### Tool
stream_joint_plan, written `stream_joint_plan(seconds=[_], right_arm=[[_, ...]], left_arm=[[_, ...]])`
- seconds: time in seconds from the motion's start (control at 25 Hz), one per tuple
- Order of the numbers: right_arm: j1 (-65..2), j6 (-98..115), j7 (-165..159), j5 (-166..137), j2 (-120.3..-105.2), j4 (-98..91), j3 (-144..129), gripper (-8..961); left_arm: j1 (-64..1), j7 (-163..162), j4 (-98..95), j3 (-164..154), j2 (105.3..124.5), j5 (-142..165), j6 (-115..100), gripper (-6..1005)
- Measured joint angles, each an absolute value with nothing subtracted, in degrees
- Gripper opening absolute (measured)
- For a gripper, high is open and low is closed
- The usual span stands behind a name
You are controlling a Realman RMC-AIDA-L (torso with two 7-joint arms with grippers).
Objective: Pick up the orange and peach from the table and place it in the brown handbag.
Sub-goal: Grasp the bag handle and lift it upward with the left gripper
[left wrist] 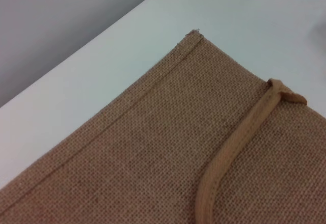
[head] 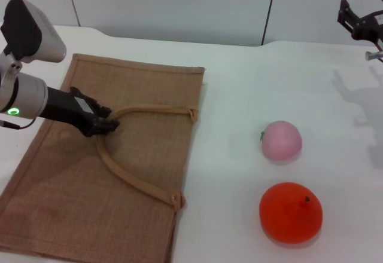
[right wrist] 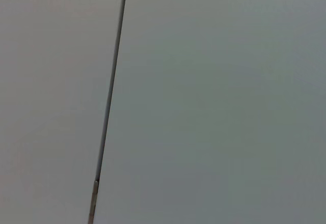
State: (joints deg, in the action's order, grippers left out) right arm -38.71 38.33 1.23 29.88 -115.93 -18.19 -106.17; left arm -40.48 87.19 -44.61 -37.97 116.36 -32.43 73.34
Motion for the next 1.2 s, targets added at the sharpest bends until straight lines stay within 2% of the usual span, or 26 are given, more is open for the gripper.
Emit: stream_joint_plan(seconds=[1.2], right_arm=[[-38.7, 38.2, 1.2, 30.0, -115.93, -18.2, -106.2, 848]], left_arm=[[-40.0, 86.8, -44.5, -37.4, 116.26, -31.6, 72.7, 344]])
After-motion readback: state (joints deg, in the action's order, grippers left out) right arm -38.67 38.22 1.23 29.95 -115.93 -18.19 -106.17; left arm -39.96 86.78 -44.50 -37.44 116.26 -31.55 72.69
